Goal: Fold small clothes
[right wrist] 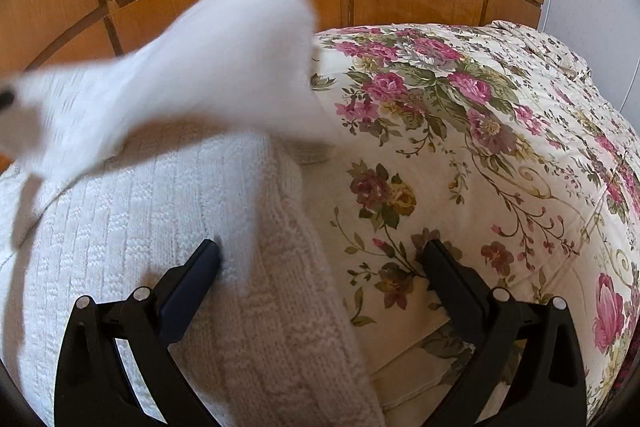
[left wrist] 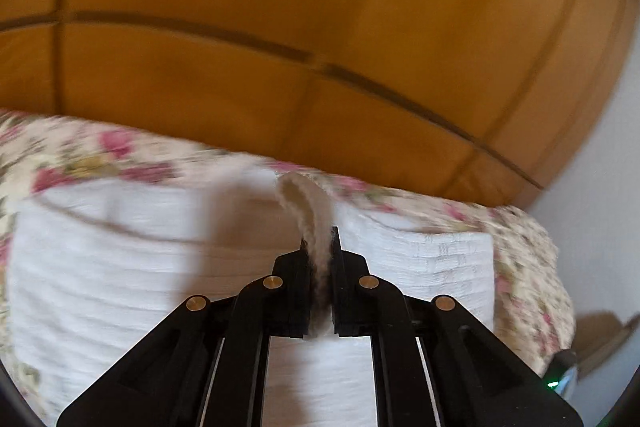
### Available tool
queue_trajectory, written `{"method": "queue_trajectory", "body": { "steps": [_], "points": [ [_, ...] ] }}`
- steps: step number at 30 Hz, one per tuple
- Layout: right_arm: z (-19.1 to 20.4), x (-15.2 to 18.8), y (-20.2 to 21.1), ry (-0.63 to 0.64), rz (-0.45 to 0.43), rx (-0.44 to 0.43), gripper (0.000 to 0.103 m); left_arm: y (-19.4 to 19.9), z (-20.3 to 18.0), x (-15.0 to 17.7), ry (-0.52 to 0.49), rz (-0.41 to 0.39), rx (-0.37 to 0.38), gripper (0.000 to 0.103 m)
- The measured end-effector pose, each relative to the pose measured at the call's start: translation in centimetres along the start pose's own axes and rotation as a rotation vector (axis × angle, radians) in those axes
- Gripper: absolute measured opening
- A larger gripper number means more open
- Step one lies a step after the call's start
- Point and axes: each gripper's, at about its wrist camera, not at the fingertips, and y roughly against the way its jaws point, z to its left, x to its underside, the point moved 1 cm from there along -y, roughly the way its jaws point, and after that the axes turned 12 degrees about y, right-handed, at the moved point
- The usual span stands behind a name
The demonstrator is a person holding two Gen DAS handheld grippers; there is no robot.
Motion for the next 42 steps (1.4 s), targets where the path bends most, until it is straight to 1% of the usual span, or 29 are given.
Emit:
{"method": "queue_trajectory", "body": {
  "steps": [4,6,8,10,13,15,18,21,22,23,24,25,26,28,29,30,31,32,33,36,38,40,42],
  "points": [
    [0.1,0.1,0.0,-0.003,-0.008,-0.006,0.101,-0.2,5.3,0.8,0.069,0.021,-0.087,0.006],
    [0.0,0.1,-0.1,-0.005,-0.008,-0.010,0.101,-0.6,7.2,1.8,0.098,0.038,-0.095,0.006],
    [-0.1,0.2,0.0,-0.011,-0.012,-0.020,0.101,-1.3,8.4,2.8,0.134,0.049,-0.075,0.006],
    [-0.3,0.2,0.0,-0.016,-0.014,-0.029,0.101,-1.3,9.3,3.7,0.179,0.025,-0.024,0.006],
    [-0.6,0.0,0.4,-0.028,-0.013,-0.048,0.101,-1.1,10.3,3.9,0.229,0.018,0.042,0.006],
    [-1.0,-0.9,0.5,-0.029,-0.020,-0.078,0.101,-1.1,11.0,4.0,0.256,0.027,0.078,0.006],
    [-1.6,-2.6,-0.5,-0.034,-0.002,-0.032,0.101,-1.2,11.4,3.8,0.286,0.037,0.112,0.006],
    [-1.1,-4.3,-2.6,-0.009,0.045,-0.036,0.101,-1.2,11.4,3.7,0.293,0.052,0.114,0.008],
    [-0.8,-5.0,-3.1,0.008,0.047,-0.027,0.101,-1.1,11.5,3.5,0.294,0.061,0.115,0.013],
    [-0.8,-5.4,-3.2,0.012,0.035,-0.016,0.101,-1.0,11.3,3.3,0.294,0.073,0.131,0.023],
    [-1.0,-5.9,-3.0,0.004,0.009,0.006,0.101,-1.1,11.1,3.1,0.290,0.077,0.140,0.028],
    [-1.6,-6.4,-2.7,-0.021,-0.023,0.050,0.101,-1.1,10.7,3.0,0.278,0.079,0.148,0.037],
    [-2.2,-6.6,-2.5,-0.048,-0.042,0.084,0.100,-1.1,10.2,3.0,0.256,0.076,0.144,0.040],
    [-3.9,-6.5,-2.1,-0.129,-0.062,0.163,0.100,-1.2,9.4,3.2,0.203,0.071,0.099,0.040],
    [-5.0,-6.2,-2.2,-0.178,-0.056,0.165,0.100,-1.5,9.0,3.3,0.182,0.070,0.083,0.040],
    [-5.7,-5.8,-2.9,-0.217,-0.029,0.134,0.100,-1.6,8.7,3.5,0.163,0.064,0.070,0.040],
    [-5.7,-5.5,-3.4,-0.223,-0.009,0.114,0.100,-1.8,8.7,3.6,0.152,0.061,0.060,0.040],
    [-5.6,-5.2,-4.3,-0.214,0.033,0.088,0.099,-1.9,8.6,3.7,0.148,0.061,0.052,0.040],
    [-5.7,-5.1,-4.6,-0.217,0.044,0.081,0.099,-2.0,8.6,3.7,0.150,0.058,0.051,0.040],
    [-5.7,-5.2,-4.2,-0.231,0.021,0.140,0.099,-2.0,8.2,3.5,0.144,0.062,0.046,0.040],
    [-5.2,-5.4,-3.4,-0.222,-0.028,0.181,0.098,-1.8,8.2,3.4,0.127,0.066,0.038,0.040],
    [-4.9,-5.5,-2.8,-0.218,-0.062,0.217,0.098,-1.9,8.1,3.3,0.132,0.064,0.035,0.040],
    [-5.4,-5.3,-3.0,-0.228,-0.045,0.239,0.098,-2.0,8.3,3.4,0.141,0.057,0.034,0.040]
  ]
}}
